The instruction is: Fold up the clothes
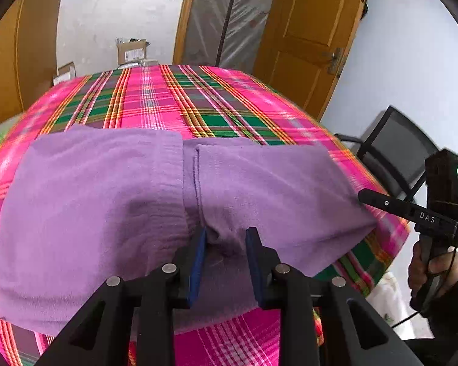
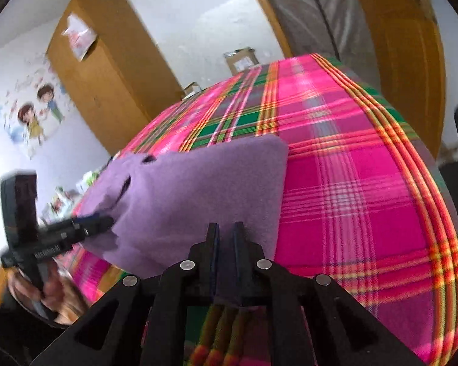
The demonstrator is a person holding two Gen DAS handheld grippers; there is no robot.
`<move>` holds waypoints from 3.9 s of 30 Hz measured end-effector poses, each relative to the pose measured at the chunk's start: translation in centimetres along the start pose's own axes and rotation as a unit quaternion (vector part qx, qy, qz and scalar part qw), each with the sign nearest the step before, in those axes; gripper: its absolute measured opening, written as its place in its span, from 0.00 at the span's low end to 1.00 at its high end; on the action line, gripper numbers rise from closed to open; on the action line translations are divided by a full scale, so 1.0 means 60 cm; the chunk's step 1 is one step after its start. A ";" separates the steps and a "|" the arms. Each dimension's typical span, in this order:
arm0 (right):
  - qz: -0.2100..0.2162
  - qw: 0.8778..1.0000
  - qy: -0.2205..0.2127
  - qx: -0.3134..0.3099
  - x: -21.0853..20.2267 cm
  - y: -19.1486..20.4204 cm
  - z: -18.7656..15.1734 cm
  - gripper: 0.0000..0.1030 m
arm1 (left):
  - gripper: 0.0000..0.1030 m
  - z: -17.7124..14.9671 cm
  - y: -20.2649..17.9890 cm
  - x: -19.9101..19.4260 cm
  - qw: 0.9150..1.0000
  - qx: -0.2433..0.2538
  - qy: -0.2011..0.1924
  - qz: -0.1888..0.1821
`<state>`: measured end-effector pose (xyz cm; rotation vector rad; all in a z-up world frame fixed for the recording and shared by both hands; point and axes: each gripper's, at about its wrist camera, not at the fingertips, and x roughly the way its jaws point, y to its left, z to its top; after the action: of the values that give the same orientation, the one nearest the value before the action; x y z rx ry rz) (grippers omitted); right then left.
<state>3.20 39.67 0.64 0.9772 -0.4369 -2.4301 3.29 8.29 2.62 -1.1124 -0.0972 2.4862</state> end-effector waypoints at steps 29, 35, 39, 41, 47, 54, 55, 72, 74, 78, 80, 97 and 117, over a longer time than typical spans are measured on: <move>-0.092 0.987 0.036 -0.129 -0.026 0.036 -0.035 0.11 | 0.24 -0.001 -0.008 0.018 0.999 0.000 0.014 -0.039; -0.086 0.989 0.038 -0.117 -0.031 0.029 -0.029 0.24 | 0.18 -0.003 0.001 0.021 0.999 -0.013 0.016 -0.042; -0.090 0.987 0.036 -0.129 -0.025 0.039 -0.028 0.12 | 0.18 -0.001 0.001 0.011 0.999 -0.013 0.016 -0.039; -0.081 0.989 0.036 -0.121 -0.027 0.033 -0.029 0.12 | 0.18 -0.001 0.001 -0.005 0.999 -0.010 0.007 -0.029; -0.057 0.992 0.028 -0.106 -0.058 0.024 -0.024 0.15 | 0.18 0.014 0.000 -0.046 0.999 -0.002 -0.023 -0.022; -0.035 0.993 0.014 -0.113 -0.040 0.050 -0.010 0.15 | 0.18 0.015 -0.014 0.002 1.000 0.021 0.007 -0.008; -0.037 0.993 0.023 -0.113 -0.032 0.049 -0.012 0.15 | 0.18 0.012 -0.011 0.004 1.000 0.019 0.010 -0.005; -0.058 0.991 0.050 -0.108 -0.014 0.039 -0.020 0.12 | 0.18 -0.005 0.000 -0.021 1.000 0.012 -0.006 0.001; -0.052 0.993 0.044 -0.101 -0.019 0.046 -0.012 0.16 | 0.18 -0.005 0.004 -0.046 1.000 0.010 -0.026 0.006; -0.030 0.994 0.029 -0.097 -0.022 0.067 -0.002 0.24 | 0.18 -0.017 0.033 -0.085 0.998 0.003 -0.046 0.032; -0.015 0.994 0.031 -0.102 -0.013 0.080 0.001 0.25 | 0.18 -0.028 0.058 -0.083 0.998 -0.020 -0.034 0.047; 0.070 0.983 0.053 -0.162 0.090 0.193 0.015 0.31 | 0.23 -0.054 0.149 -0.107 0.978 -0.100 -0.017 0.180; 0.034 0.996 0.013 0.085 0.030 -0.074 0.055 0.45 | 0.23 0.012 0.044 -0.042 0.994 -0.021 -0.012 0.105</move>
<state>-1.70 42.76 -0.12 1.0444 -0.6661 -2.3462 3.38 4.98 4.28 -1.1630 -0.0431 2.6944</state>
